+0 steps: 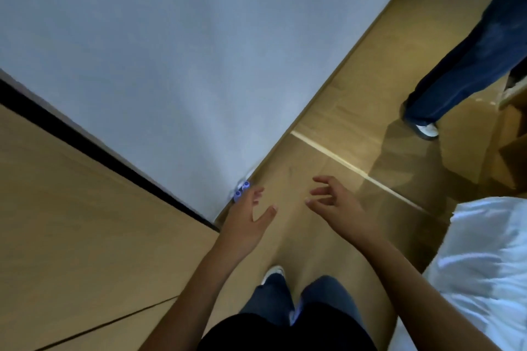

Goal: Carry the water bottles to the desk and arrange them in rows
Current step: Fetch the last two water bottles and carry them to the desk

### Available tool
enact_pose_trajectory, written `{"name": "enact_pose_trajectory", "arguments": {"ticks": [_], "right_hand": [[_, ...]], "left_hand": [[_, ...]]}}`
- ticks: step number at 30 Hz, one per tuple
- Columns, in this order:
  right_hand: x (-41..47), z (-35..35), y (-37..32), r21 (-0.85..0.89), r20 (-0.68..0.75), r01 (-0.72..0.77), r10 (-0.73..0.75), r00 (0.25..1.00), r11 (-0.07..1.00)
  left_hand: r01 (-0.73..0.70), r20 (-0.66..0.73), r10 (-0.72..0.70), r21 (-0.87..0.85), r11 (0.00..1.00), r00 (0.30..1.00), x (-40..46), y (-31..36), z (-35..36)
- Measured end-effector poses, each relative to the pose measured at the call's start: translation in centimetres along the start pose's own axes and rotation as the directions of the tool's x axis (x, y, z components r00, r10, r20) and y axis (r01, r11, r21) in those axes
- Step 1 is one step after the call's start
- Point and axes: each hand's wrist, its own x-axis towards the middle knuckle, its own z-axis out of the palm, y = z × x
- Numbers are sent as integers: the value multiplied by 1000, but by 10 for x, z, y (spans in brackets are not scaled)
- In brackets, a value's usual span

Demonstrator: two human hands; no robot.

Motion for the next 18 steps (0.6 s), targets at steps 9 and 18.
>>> {"name": "enact_pose_trajectory", "arguments": {"ticks": [9,18], "right_hand": [[123,-26,-14,-26,227,5,1,974,1000],[253,-52,-46,-177,555,197,-67,829,964]], "left_hand": [[128,-158,-137,-65,990,978,86,16,13],[237,-464,-335,-256,937,820,165,28,51]]}}
